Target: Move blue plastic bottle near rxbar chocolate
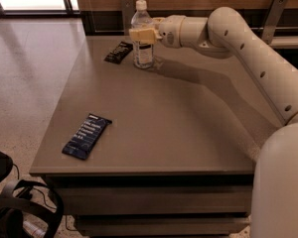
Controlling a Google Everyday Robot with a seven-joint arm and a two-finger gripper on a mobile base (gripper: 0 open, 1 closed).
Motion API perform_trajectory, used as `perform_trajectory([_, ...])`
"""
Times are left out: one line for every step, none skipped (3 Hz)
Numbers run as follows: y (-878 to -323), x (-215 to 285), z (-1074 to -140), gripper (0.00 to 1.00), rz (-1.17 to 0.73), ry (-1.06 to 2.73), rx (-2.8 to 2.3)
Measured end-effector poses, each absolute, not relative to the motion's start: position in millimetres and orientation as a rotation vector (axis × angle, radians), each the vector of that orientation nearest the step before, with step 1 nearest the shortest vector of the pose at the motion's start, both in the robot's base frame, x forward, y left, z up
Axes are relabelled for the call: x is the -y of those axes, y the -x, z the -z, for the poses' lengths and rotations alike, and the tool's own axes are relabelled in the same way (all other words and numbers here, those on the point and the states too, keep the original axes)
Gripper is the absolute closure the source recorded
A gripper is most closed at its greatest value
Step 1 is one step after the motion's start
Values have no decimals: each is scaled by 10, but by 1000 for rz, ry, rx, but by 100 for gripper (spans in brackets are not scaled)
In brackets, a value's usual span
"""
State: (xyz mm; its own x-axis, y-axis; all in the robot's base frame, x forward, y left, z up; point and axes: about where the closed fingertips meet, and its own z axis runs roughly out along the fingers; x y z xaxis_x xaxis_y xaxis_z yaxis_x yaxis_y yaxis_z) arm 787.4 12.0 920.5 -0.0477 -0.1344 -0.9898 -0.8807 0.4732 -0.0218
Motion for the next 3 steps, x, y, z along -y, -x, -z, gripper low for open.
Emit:
perform_trajectory([-7871,-153,-9199,15,-778,928,-1514])
perform_trajectory([-7868,-186,-9193,0,-783,931,-1513])
perform_trajectory([-7868,-188,-9193,0,-783,932,-1513])
